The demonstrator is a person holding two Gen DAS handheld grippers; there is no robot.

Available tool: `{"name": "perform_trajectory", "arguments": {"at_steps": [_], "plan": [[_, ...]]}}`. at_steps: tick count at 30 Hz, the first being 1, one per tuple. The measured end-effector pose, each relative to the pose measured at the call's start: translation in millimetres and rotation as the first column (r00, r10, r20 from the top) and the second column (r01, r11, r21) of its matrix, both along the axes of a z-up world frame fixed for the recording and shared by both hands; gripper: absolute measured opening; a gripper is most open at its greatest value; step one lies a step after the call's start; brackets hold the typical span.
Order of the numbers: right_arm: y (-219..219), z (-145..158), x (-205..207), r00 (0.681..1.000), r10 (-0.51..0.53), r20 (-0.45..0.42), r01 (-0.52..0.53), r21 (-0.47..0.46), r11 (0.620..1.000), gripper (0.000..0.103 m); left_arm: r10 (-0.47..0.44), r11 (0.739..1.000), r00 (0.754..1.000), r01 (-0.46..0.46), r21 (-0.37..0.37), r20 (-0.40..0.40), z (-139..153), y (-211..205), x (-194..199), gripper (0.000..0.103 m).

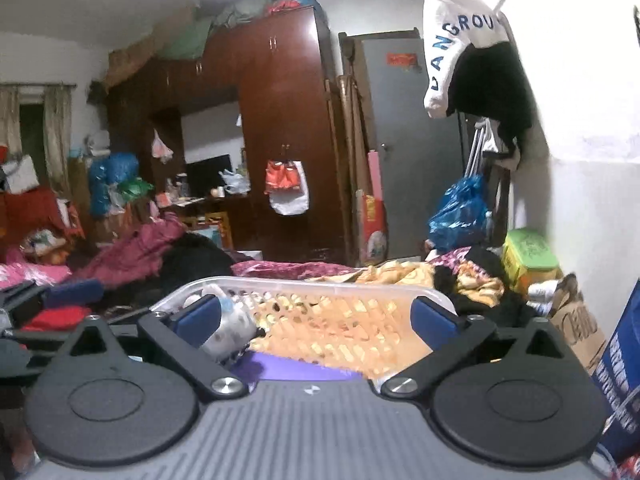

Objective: Organize objects
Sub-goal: 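Carry the plush toy over the basket and release it inside, then grasp the white medicine box with the left gripper and lift it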

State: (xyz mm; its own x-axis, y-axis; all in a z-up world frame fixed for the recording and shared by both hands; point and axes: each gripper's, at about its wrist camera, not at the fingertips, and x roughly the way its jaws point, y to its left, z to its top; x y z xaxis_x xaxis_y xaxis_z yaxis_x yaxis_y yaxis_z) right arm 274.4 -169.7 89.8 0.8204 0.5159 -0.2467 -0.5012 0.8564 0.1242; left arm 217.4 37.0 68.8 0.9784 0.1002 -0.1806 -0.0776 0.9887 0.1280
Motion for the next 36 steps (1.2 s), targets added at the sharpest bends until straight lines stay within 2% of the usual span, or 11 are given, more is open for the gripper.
{"name": "perform_trajectory", "arguments": {"at_steps": [6, 10, 14, 16, 20, 24, 26, 29, 31, 33, 36], "plan": [[-37.9, -3.0, -36.4, 0.999, 0.033, 0.007, -0.033, 0.004, 0.999, 0.103, -0.059, 0.998, 0.998, 0.058, -0.019, -0.032, -9.6, -21.4, -27.7, 0.082], [-47.9, -12.8, -56.9, 0.997, 0.075, -0.002, -0.075, -0.023, 0.997, 0.103, -0.108, 0.993, 0.993, 0.104, -0.062, -0.053, -23.6, -28.9, -53.1, 0.082], [-73.2, -41.4, -91.7, 0.996, 0.089, 0.011, -0.089, 0.001, 0.996, 0.103, -0.134, 0.988, 0.989, 0.129, -0.089, -0.054, -46.7, -31.9, -90.2, 0.082], [-83.8, -60.4, -103.0, 0.997, 0.079, -0.017, -0.078, 0.036, 0.996, 0.103, -0.143, 0.983, 0.989, 0.136, -0.124, -0.045, -61.8, -32.8, -108.0, 0.082], [-83.7, -95.0, -107.5, 0.989, 0.124, -0.080, -0.117, 0.088, 0.989, 0.102, -0.167, 0.977, 0.982, 0.153, -0.149, -0.090, -87.3, -38.1, -111.9, 0.082], [-66.0, -103.6, -94.0, 0.984, 0.136, -0.118, -0.132, 0.045, 0.990, 0.083, -0.181, 0.974, 0.973, 0.158, -0.160, -0.145, -103.7, -41.9, -98.1, 0.082], [-64.7, -107.5, -92.3, 0.979, 0.156, -0.134, -0.150, 0.059, 0.987, 0.080, -0.196, 0.970, 0.968, 0.168, -0.174, -0.157, -108.3, -42.0, -95.2, 0.081], [-62.4, -112.3, -95.0, 0.976, 0.172, -0.130, -0.170, 0.033, 0.985, 0.077, -0.212, 0.967, 0.963, 0.182, -0.179, -0.166, -112.7, -45.6, -94.7, 0.077], [-64.7, -116.2, -99.4, 0.973, 0.190, -0.133, -0.187, 0.035, 0.982, 0.073, -0.230, 0.963, 0.958, 0.198, -0.182, -0.172, -113.6, -47.0, -93.2, 0.070], [-65.9, -118.7, -100.7, 0.969, 0.204, -0.137, -0.201, 0.038, 0.979, 0.064, -0.256, 0.956, 0.949, 0.220, -0.196, -0.184, -116.4, -50.7, -89.9, 0.061], [-65.2, -125.9, -105.6, 0.966, 0.216, -0.145, -0.213, 0.040, 0.976, 0.062, -0.287, 0.943, 0.939, 0.243, -0.228, -0.190, -118.9, -52.1, -83.2, 0.058]]}}
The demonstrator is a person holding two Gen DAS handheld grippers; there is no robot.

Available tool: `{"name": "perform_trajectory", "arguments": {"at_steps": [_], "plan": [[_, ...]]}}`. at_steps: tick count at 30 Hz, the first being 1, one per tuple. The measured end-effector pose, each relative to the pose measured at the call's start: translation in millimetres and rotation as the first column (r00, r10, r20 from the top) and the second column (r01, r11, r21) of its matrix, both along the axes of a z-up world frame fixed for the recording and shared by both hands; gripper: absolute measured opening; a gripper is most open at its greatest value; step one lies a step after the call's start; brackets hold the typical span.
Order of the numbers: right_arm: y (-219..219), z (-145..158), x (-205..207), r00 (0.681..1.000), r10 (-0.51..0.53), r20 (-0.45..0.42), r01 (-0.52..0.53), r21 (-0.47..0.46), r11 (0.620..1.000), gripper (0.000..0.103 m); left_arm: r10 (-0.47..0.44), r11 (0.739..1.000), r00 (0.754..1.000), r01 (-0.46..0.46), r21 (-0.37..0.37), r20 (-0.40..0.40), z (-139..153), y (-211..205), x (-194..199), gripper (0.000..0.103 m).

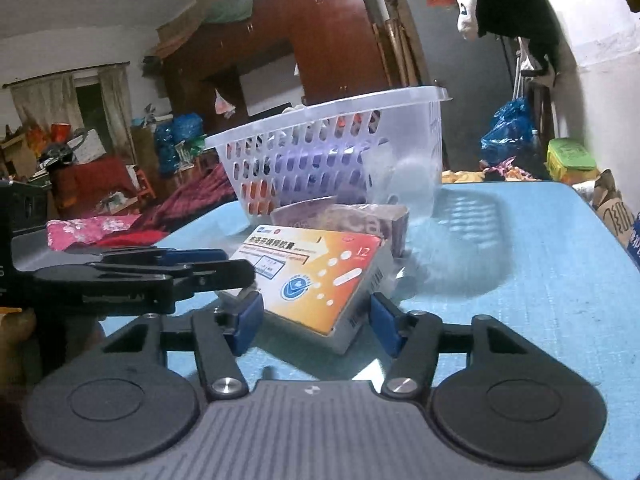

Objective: Organize objects
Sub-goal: 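Grasp the white medicine box with the left gripper and lift it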

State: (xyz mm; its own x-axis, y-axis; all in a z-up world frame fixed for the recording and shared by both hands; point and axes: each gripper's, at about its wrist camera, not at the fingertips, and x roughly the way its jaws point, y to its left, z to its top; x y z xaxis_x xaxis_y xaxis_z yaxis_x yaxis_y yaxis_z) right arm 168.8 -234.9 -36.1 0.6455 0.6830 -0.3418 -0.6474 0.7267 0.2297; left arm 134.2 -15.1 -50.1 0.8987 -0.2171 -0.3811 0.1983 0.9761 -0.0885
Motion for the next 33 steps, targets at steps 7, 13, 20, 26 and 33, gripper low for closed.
{"name": "perform_trajectory", "arguments": {"at_steps": [7, 13, 20, 26, 33], "plan": [[-4.4, -6.1, -3.0, 0.999, 0.036, -0.001, -0.036, -0.003, 0.999, 0.064, -0.066, 0.998, 0.998, 0.066, 0.010, 0.016, -2.9, 0.2, -2.4, 0.057], [-2.9, -5.5, -5.2, 0.998, 0.056, 0.027, -0.054, -0.043, 0.998, 0.065, -0.116, 0.990, 0.992, 0.111, 0.089, 0.047, -5.3, -5.1, -11.6, 0.060], [0.0, -6.3, -10.3, 0.995, 0.070, 0.069, -0.062, -0.112, 0.992, 0.064, -0.168, 0.968, 0.985, 0.155, 0.199, 0.047, -10.3, -9.2, -19.3, 0.061], [-0.7, -3.8, -12.8, 0.993, 0.047, 0.111, -0.029, -0.160, 0.987, 0.065, -0.168, 0.960, 0.985, 0.155, 0.233, 0.037, -15.1, -14.6, -17.5, 0.062], [2.5, -3.0, -18.9, 0.986, 0.033, 0.163, -0.002, -0.189, 0.982, 0.056, -0.168, 0.972, 0.985, 0.157, 0.174, 0.049, -15.1, -10.1, -16.5, 0.054]]}}
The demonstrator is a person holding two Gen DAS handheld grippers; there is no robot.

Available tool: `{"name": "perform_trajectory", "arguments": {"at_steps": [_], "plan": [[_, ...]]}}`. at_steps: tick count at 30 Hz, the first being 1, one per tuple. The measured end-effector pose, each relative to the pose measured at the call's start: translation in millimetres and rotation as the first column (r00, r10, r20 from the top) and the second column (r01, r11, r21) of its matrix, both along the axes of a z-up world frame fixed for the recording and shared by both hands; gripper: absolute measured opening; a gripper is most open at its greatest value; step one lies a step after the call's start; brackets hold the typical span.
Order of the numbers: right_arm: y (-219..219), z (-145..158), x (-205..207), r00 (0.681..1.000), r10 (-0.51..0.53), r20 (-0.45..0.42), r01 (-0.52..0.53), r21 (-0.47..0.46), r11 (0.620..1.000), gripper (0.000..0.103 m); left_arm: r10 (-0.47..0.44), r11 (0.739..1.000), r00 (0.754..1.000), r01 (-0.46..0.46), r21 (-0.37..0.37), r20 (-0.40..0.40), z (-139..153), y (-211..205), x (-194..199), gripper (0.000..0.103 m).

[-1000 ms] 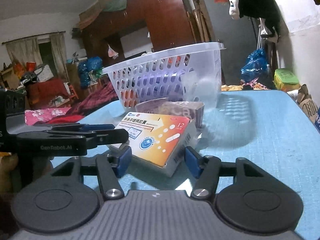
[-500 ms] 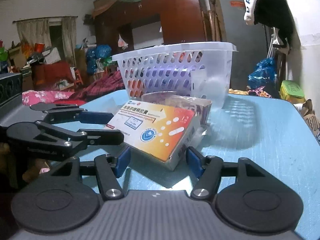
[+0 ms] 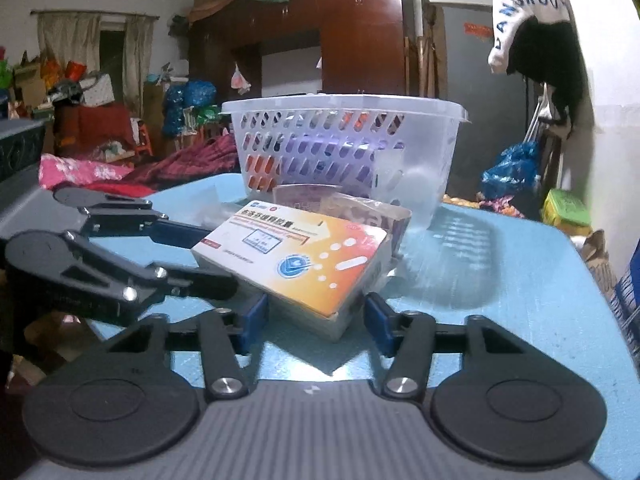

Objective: Organize objects
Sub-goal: 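Grasp the white medicine box with the left gripper and lift it, then carry the medicine box over the basket and release it inside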

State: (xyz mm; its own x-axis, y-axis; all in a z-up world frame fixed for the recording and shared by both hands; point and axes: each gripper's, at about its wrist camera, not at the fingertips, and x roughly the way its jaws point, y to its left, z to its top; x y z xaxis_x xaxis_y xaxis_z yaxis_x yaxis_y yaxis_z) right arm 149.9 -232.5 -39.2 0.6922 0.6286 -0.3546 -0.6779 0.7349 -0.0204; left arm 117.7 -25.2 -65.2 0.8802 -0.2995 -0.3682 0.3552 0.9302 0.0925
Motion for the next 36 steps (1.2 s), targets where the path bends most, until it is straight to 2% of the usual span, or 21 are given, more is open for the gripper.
{"name": "perform_trajectory", "arguments": {"at_steps": [4, 8, 15, 19, 23, 26, 30, 33, 36], "plan": [[1.0, 1.8, -7.0, 0.998, -0.024, 0.051, 0.026, -0.023, 0.999, 0.054, 0.004, 1.000, 0.999, -0.005, 0.018, 0.041, -0.6, -5.9, -7.2, 0.051], [3.1, 5.1, -15.2, 0.994, -0.035, 0.099, 0.040, -0.048, 0.998, 0.049, 0.010, 1.000, 0.996, -0.010, -0.001, 0.089, 4.6, -4.1, -15.5, 0.051], [1.3, 23.6, -23.2, 0.990, -0.028, 0.140, 0.031, -0.019, 0.999, 0.047, 0.023, 0.999, 0.985, -0.018, -0.026, 0.168, 20.7, -0.4, -31.3, 0.049], [3.1, 40.7, -21.6, 0.986, -0.026, 0.166, 0.029, -0.013, 1.000, 0.046, 0.034, 0.999, 0.975, -0.032, -0.013, 0.220, 38.1, -1.6, -36.3, 0.049], [6.4, 72.3, -12.4, 0.977, -0.019, 0.211, 0.020, -0.002, 1.000, 0.046, 0.045, 0.999, 0.959, -0.047, 0.000, 0.281, 70.4, -0.5, -32.6, 0.048], [10.4, 100.1, 3.0, 0.970, -0.017, 0.241, 0.016, 0.004, 1.000, 0.046, 0.054, 0.998, 0.943, -0.065, 0.020, 0.329, 102.8, -0.8, -19.5, 0.048], [22.2, 134.3, 35.3, 0.966, -0.024, 0.258, 0.023, 0.008, 1.000, 0.046, 0.078, 0.995, 0.934, -0.093, 0.028, 0.348, 142.3, 1.8, 17.6, 0.047], [34.8, 147.0, 70.3, 0.971, -0.037, 0.237, 0.038, -0.001, 0.999, 0.046, 0.095, 0.994, 0.942, -0.107, 0.021, 0.322, 155.5, 5.9, 52.9, 0.046], [46.4, 142.6, 106.1, 0.982, -0.050, 0.184, 0.055, -0.022, 0.998, 0.046, 0.114, 0.992, 0.958, -0.122, 0.014, 0.265, 154.5, 10.5, 91.9, 0.046]]}}
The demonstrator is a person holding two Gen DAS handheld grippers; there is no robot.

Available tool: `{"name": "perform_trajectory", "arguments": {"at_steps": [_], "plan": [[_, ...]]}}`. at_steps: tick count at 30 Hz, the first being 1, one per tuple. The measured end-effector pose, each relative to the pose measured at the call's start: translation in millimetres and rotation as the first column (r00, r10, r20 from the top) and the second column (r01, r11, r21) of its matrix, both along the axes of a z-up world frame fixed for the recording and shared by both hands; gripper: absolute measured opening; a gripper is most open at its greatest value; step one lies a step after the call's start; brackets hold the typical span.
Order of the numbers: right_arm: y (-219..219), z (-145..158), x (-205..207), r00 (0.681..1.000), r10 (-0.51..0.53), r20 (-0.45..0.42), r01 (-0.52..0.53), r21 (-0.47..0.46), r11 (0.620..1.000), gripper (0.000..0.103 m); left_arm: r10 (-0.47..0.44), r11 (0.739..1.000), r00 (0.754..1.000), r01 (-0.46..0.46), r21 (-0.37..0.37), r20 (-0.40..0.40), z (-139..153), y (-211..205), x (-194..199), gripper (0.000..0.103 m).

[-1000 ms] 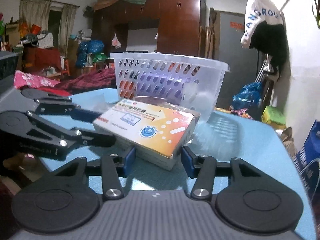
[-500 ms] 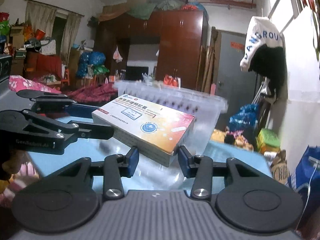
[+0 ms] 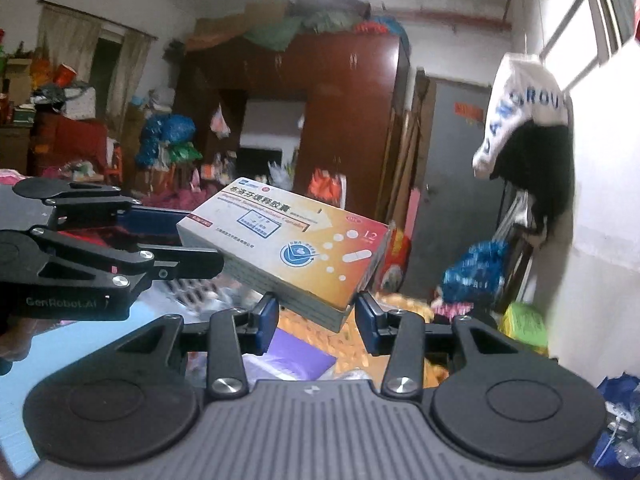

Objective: Organize objects
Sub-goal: 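Carry the medicine box over the basket and release it inside, then approach the plastic-wrapped packet beside the basket with the left gripper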

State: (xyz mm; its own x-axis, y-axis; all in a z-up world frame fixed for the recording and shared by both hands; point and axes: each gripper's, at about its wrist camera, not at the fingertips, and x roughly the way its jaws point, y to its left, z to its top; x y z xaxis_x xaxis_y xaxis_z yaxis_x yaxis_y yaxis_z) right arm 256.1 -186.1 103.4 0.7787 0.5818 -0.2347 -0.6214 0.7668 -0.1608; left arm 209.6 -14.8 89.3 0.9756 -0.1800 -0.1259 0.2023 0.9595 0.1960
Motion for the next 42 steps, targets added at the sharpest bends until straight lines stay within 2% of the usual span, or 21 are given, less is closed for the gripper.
{"name": "perform_trajectory", "arguments": {"at_steps": [3, 7, 10, 14, 16, 17, 18, 19, 22, 23, 24, 25, 26, 29, 33, 38, 42], "plan": [[12.1, -12.4, 33.5, 0.997, -0.028, -0.067, 0.026, -0.037, 0.999, 0.045, 0.018, 1.000, 0.996, -0.019, -0.015, -0.091, -9.8, 5.8, 39.6, 0.046], [27.3, -33.8, 62.8, 0.986, -0.061, -0.155, 0.047, -0.092, 0.995, 0.045, 0.046, 0.999, 0.977, -0.051, -0.019, -0.211, -24.2, 12.5, 78.2, 0.046], [31.6, -39.8, 71.7, 0.978, -0.075, -0.193, 0.053, -0.116, 0.992, 0.045, 0.054, 0.997, 0.961, -0.068, -0.042, -0.272, -30.0, 19.3, 92.7, 0.046], [29.4, -41.8, 73.2, 0.969, -0.085, -0.232, 0.057, -0.126, 0.990, 0.047, 0.062, 0.997, 0.946, -0.077, -0.032, -0.319, -37.6, 21.9, 99.5, 0.046], [28.3, -37.9, 69.7, 0.968, -0.088, -0.235, 0.060, -0.122, 0.991, 0.049, 0.059, 0.996, 0.948, -0.078, -0.049, -0.314, -38.5, 24.9, 95.3, 0.047], [26.9, -37.0, 67.4, 0.969, -0.091, -0.230, 0.065, -0.117, 0.991, 0.051, 0.061, 0.996, 0.952, -0.078, -0.045, -0.300, -38.6, 24.3, 91.8, 0.054], [26.3, -34.2, 68.1, 0.970, -0.097, -0.224, 0.072, -0.117, 0.991, 0.058, 0.065, 0.996, 0.957, -0.079, -0.037, -0.283, -37.3, 23.1, 87.9, 0.066], [23.7, -32.9, 65.3, 0.970, -0.105, -0.218, 0.082, -0.112, 0.990, 0.060, 0.073, 0.996, 0.963, -0.083, -0.030, -0.260, -36.1, 22.7, 82.8, 0.069], [17.1, -24.2, 60.3, 0.975, -0.120, -0.187, 0.106, -0.085, 0.991, 0.067, 0.094, 0.993, 0.976, -0.106, -0.051, -0.199, -29.0, 23.0, 65.0, 0.072], [10.7, -21.3, 52.3, 0.979, -0.117, -0.165, 0.109, -0.055, 0.993, 0.075, 0.095, 0.991, 0.978, -0.110, -0.073, -0.187, -25.9, 24.3, 55.1, 0.073], [2.6, -18.4, 45.3, 0.983, -0.112, -0.144, 0.110, -0.017, 0.994, 0.089, 0.101, 0.989, 0.979, -0.119, -0.089, -0.179, -24.7, 24.6, 43.2, 0.074], [-7.7, -16.6, 34.0, 0.987, -0.109, -0.120, 0.114, 0.031, 0.993, 0.096, 0.096, 0.988, 0.981, -0.114, -0.103, -0.166, -25.1, 25.0, 28.1, 0.075], [-18.3, -17.1, 21.9, 0.989, -0.107, -0.103, 0.115, 0.071, 0.991, 0.103, 0.075, 0.989, 0.986, -0.093, -0.116, -0.151, -27.3, 24.5, 12.6, 0.082], [-45.9, -30.9, -10.4, 0.991, -0.075, -0.110, 0.089, 0.134, 0.987, 0.103, 0.055, 0.989, 0.987, -0.075, -0.126, -0.151, -48.0, 21.8, -31.1, 0.085], [-66.0, -66.4, -26.5, 0.976, -0.058, -0.209, 0.094, 0.166, 0.982, 0.103, 0.053, 0.989, 0.983, -0.075, -0.125, -0.173, -85.1, 20.1, -60.0, 0.085], [-63.7, -100.4, -19.5, 0.948, -0.032, -0.318, 0.091, 0.173, 0.981, 0.103, 0.068, 0.974, 0.963, -0.120, -0.190, -0.262, -104.2, 30.4, -39.3, 0.085], [-57.3, -109.0, -6.1, 0.932, -0.017, -0.362, 0.088, 0.179, 0.980, 0.101, 0.045, 0.969, 0.945, -0.121, -0.217, -0.323, -109.6, 34.9, -23.7, 0.085]]}}
